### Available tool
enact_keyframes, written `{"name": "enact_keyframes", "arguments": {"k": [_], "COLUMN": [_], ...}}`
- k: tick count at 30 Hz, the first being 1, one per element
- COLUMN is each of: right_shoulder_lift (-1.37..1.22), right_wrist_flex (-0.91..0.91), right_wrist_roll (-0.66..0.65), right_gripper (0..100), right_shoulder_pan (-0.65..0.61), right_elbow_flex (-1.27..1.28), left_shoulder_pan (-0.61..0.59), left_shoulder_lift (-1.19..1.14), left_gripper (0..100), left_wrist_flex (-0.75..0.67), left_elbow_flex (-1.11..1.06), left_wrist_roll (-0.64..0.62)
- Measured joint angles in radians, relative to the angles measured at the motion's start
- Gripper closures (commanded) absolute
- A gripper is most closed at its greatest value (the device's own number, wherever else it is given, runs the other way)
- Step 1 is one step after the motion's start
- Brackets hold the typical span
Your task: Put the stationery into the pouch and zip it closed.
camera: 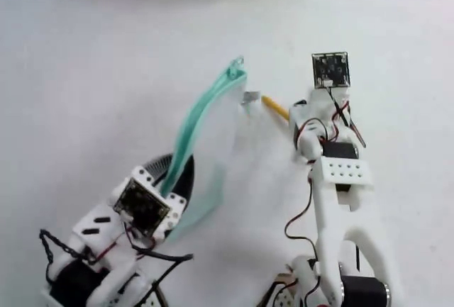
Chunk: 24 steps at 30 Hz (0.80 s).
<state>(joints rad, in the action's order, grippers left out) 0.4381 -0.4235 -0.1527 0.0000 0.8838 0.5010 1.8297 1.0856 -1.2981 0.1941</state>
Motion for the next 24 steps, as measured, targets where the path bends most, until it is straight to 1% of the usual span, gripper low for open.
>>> {"name": "enact_keyframes", "arguments": {"k": [2, 6, 7, 10, 11, 12, 16, 20, 24], "right_shoulder_lift": [0.000, 0.000, 0.000, 0.000, 0.000, 0.000, 0.000, 0.000, 0.000], "right_wrist_flex": [0.000, 0.000, 0.000, -0.017, -0.018, -0.018, -0.018, -0.018, -0.018], "right_wrist_roll": [0.000, 0.000, 0.000, 0.000, 0.000, 0.000, 0.000, 0.000, 0.000], "right_gripper": [75.5, 75.5, 75.5, 75.5, 75.5, 75.5, 75.5, 75.5, 75.5], "right_shoulder_pan": [0.000, 0.000, 0.000, -0.002, -0.008, -0.015, -0.028, -0.028, -0.028], "right_elbow_flex": [0.000, 0.000, 0.000, 0.000, 0.000, 0.000, 0.000, 0.000, 0.000], "left_shoulder_pan": [0.000, 0.002, 0.002, 0.000, -0.006, -0.020, -0.074, -0.075, -0.075], "left_shoulder_lift": [0.000, 0.000, 0.000, 0.000, 0.000, 0.000, -0.002, -0.002, -0.002], "left_gripper": [98, 97, 94, 79, 76, 76, 82, 88, 89], "left_wrist_flex": [0.077, 0.144, 0.160, 0.209, 0.224, 0.239, 0.282, 0.285, 0.285], "left_elbow_flex": [0.040, 0.055, 0.057, 0.064, 0.064, 0.060, 0.041, 0.041, 0.041], "left_wrist_roll": [0.046, 0.155, 0.181, 0.241, 0.250, 0.256, 0.273, 0.301, 0.311]}}
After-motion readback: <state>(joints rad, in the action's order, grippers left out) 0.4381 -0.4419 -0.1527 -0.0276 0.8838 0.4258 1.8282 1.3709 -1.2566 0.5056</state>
